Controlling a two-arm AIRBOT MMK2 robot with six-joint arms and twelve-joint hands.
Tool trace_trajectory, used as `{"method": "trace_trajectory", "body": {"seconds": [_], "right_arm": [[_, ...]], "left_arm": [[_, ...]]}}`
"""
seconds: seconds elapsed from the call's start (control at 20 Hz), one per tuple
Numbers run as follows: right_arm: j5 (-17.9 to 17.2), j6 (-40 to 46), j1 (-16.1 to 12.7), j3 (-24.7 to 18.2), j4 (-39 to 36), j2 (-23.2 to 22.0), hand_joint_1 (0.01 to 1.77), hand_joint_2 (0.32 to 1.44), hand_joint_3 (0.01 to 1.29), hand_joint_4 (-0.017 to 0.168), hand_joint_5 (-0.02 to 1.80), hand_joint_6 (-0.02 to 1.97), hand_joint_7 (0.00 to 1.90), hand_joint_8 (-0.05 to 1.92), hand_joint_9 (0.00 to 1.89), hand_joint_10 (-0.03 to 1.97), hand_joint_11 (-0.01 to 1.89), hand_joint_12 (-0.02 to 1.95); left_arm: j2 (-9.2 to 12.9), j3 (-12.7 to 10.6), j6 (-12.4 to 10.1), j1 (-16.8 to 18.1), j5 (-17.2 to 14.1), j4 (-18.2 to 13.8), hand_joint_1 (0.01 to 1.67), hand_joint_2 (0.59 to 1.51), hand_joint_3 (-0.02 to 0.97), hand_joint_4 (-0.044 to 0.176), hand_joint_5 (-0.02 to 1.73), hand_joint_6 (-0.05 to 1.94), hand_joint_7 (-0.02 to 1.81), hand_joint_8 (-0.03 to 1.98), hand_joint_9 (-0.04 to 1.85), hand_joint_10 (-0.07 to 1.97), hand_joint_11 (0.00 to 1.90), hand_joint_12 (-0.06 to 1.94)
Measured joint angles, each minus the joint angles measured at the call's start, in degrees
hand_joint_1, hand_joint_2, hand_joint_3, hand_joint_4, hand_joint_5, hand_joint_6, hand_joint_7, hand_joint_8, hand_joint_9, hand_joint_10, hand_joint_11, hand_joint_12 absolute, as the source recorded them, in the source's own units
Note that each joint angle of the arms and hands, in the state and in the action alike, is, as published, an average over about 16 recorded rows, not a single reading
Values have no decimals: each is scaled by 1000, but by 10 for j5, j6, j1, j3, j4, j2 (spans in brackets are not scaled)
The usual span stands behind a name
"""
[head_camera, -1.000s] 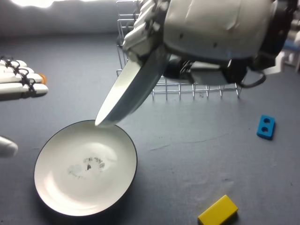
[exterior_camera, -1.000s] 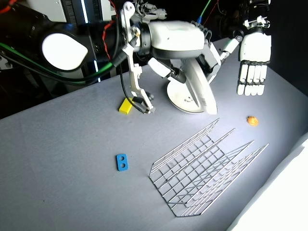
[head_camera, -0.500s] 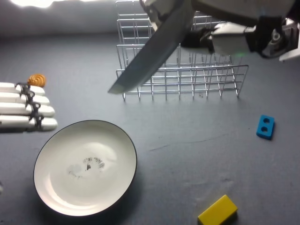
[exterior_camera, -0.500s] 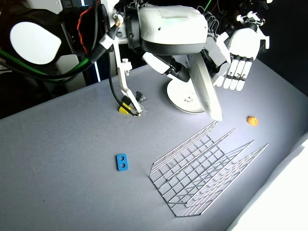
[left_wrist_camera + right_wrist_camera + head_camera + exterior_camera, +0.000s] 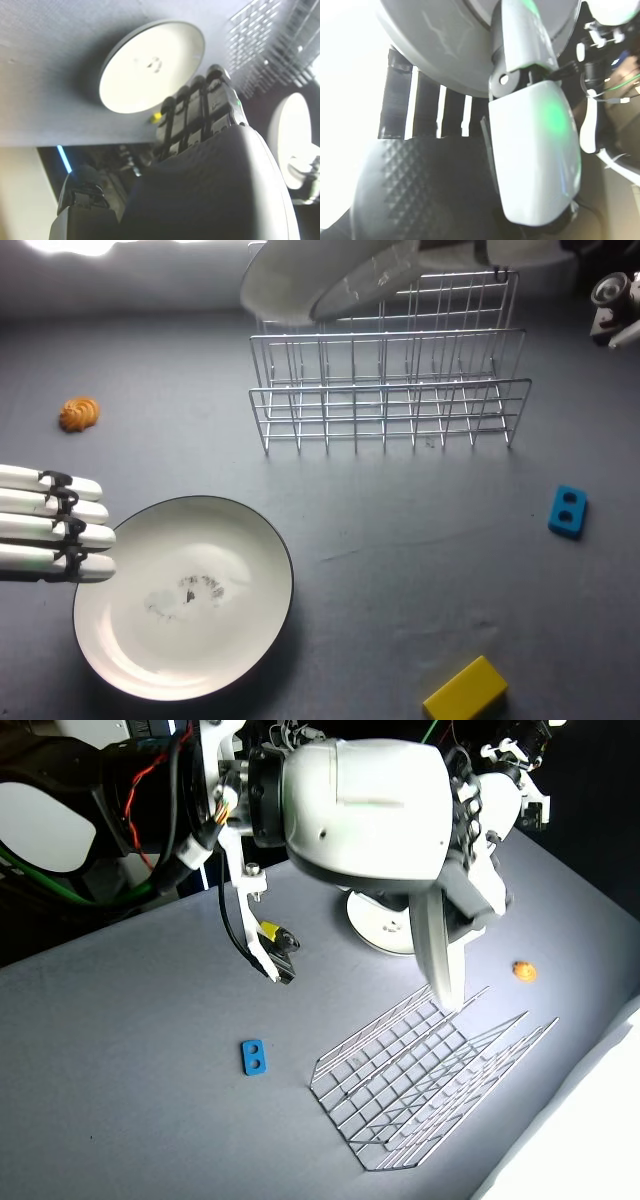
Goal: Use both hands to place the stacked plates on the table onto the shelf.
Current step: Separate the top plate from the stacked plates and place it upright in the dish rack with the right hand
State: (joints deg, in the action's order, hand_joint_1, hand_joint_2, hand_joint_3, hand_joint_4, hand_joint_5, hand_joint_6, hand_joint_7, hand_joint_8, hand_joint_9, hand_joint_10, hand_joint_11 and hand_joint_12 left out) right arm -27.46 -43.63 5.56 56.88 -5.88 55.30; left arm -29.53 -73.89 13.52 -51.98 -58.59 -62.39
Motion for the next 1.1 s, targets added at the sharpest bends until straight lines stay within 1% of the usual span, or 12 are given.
{"method": "trace_trajectory", "body": {"seconds": [0.2,0.4,0.8,1.1], "right_arm": [[19,10,-5,18,38,5,1345,988,13,-1,835,1189,975,978,903,1146,768,1195],[32,14,-7,35,63,13,1345,988,13,0,833,1190,973,980,900,1143,771,1190],[51,15,0,70,107,33,1346,988,13,-1,835,1190,970,986,900,1145,777,1176],[65,16,7,100,145,58,1346,988,13,-2,835,1186,965,990,906,1146,781,1174]], "left_arm": [[0,5,0,-4,7,-14,21,1087,18,2,68,18,37,16,22,8,22,1],[0,15,0,-10,22,-20,21,1089,18,2,68,18,34,16,22,8,22,0],[0,41,1,-18,62,-23,22,1097,17,2,70,18,40,16,26,8,20,-1],[0,59,1,-23,98,-17,21,1103,17,3,72,17,47,16,26,7,19,-1]]}}
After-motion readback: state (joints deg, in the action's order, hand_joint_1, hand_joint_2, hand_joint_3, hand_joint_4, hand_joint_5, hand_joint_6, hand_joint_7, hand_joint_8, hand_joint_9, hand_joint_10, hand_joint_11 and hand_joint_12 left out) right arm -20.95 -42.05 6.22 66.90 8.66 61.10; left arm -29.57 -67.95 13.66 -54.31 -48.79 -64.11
